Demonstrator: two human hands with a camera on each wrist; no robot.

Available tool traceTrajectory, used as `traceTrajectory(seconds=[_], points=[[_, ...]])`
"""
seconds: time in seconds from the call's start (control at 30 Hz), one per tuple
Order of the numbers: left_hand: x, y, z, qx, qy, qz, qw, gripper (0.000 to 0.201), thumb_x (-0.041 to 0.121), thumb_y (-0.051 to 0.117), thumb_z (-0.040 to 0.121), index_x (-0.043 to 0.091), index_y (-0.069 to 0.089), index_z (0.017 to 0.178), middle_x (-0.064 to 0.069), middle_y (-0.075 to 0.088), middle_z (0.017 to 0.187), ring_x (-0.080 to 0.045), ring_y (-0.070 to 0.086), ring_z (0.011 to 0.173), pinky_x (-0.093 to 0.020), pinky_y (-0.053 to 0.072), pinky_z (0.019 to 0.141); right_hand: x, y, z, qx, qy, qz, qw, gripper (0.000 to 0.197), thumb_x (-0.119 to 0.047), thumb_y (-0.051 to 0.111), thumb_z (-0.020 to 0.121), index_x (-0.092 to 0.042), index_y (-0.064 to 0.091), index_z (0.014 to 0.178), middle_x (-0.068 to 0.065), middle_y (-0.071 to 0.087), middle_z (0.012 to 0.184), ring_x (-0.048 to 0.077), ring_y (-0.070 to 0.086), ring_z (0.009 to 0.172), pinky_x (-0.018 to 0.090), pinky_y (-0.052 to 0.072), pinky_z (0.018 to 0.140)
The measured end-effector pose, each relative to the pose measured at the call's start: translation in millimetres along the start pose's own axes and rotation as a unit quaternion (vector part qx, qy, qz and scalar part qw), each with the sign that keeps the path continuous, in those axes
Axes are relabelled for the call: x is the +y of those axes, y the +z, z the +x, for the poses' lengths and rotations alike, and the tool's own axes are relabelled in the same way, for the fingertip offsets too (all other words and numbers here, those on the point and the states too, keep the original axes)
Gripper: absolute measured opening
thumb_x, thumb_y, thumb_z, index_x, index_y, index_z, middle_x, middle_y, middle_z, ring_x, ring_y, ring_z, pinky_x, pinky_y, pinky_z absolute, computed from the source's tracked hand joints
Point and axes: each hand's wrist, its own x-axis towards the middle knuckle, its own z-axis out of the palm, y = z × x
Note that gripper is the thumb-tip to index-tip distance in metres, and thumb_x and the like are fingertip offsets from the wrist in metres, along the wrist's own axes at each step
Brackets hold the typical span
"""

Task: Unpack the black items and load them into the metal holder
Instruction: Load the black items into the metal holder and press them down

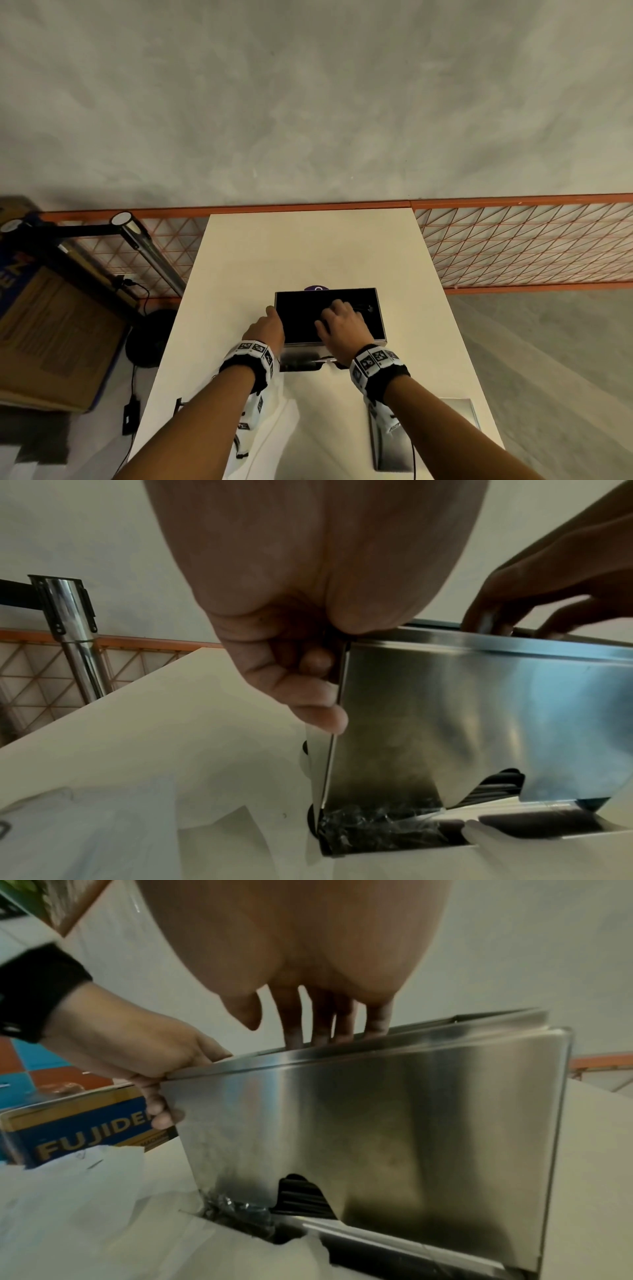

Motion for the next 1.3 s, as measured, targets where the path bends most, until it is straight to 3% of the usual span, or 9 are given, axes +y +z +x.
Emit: traceTrajectory(seconds=[0.07,0.23,0.33,0.43,0.63,0.87,1.0,1.1,1.3], points=[[-0.3,0.0,0.3,-0.002,0.005,0.004,1.0,0.058,0.007,0.049,0.098,0.0,0.021,0.148,-0.025,0.055,0.136,-0.042,0.058,0.122,-0.046,0.048,0.099,6.6,-0.3,4.2,0.014,0.006,0.0,1.0,0.043,-0.047,0.038,0.098,-0.02,0.056,0.125,0.004,0.049,0.133,0.027,0.045,0.125,0.048,0.039,0.102],[0.9,-1.6,-1.3,-0.001,0.005,0.003,1.0,0.052,0.008,0.049,0.099,0.001,0.025,0.144,-0.024,0.057,0.133,-0.042,0.06,0.119,-0.046,0.049,0.095,14.0,6.5,8.9,-0.143,0.001,-0.028,0.989,0.056,-0.054,0.026,0.101,-0.03,0.03,0.152,-0.002,0.022,0.161,0.027,0.015,0.149,0.057,0.013,0.118],[0.0,-1.5,-1.3,-0.001,0.009,0.016,1.0,0.058,0.008,0.051,0.098,-0.001,0.022,0.147,-0.025,0.057,0.133,-0.042,0.06,0.119,-0.046,0.049,0.095,14.5,7.7,9.1,-0.172,0.0,-0.053,0.984,0.054,-0.054,0.023,0.101,-0.032,0.031,0.15,0.0,0.022,0.161,0.028,0.017,0.148,0.061,0.015,0.116],[0.7,-1.6,-1.1,-0.003,0.007,0.013,1.0,0.056,0.008,0.05,0.099,0.0,0.022,0.147,-0.025,0.058,0.133,-0.042,0.06,0.119,-0.046,0.049,0.094,7.3,6.4,6.2,-0.131,-0.004,-0.047,0.99,0.058,-0.056,0.021,0.1,-0.03,0.033,0.15,-0.001,0.027,0.159,0.025,0.021,0.147,0.058,0.016,0.117],[1.0,-3.1,0.1,-0.005,-0.001,0.015,1.0,0.051,0.008,0.045,0.1,0.0,0.024,0.146,-0.024,0.056,0.135,-0.042,0.058,0.122,-0.046,0.047,0.098,-17.3,21.0,-18.2,-0.082,-0.183,-0.078,0.977,0.048,-0.048,0.032,0.097,-0.02,0.054,0.129,0.002,0.053,0.133,0.025,0.05,0.12,0.046,0.041,0.095],[-0.3,-2.6,0.6,-0.008,0.001,0.022,1.0,0.061,0.009,0.05,0.099,-0.001,0.018,0.15,-0.025,0.055,0.137,-0.042,0.058,0.123,-0.047,0.047,0.099,-26.4,13.6,-9.1,-0.103,-0.108,-0.012,0.989,0.047,-0.037,0.05,0.095,-0.017,0.048,0.137,0.005,0.051,0.134,0.027,0.049,0.121,0.044,0.041,0.098],[-1.4,-1.0,2.4,-0.012,0.007,0.025,1.0,0.07,0.01,0.052,0.099,-0.002,0.011,0.154,-0.026,0.053,0.14,-0.042,0.058,0.124,-0.047,0.047,0.1,-12.7,-1.6,4.2,0.018,-0.039,0.088,0.995,0.04,-0.031,0.053,0.091,-0.016,0.057,0.128,0.007,0.055,0.123,0.029,0.053,0.112,0.046,0.047,0.092],[-1.9,-1.9,1.9,-0.014,0.007,0.02,1.0,0.067,0.009,0.049,0.1,-0.001,0.011,0.155,-0.026,0.053,0.141,-0.043,0.057,0.125,-0.048,0.047,0.1,13.3,-18.3,10.4,0.108,0.078,0.071,0.989,0.034,-0.023,0.054,0.085,-0.011,0.059,0.116,0.011,0.052,0.116,0.034,0.051,0.105,0.046,0.049,0.084],[-1.7,-3.8,0.3,-0.02,0.008,0.019,1.0,0.067,0.009,0.05,0.1,-0.001,0.012,0.154,-0.027,0.053,0.14,-0.043,0.057,0.124,-0.047,0.046,0.099,63.1,-26.3,7.9,0.066,0.276,0.141,0.948,0.052,-0.01,0.054,0.087,-0.004,0.038,0.137,0.021,0.04,0.131,0.045,0.047,0.114,0.051,0.044,0.09]])
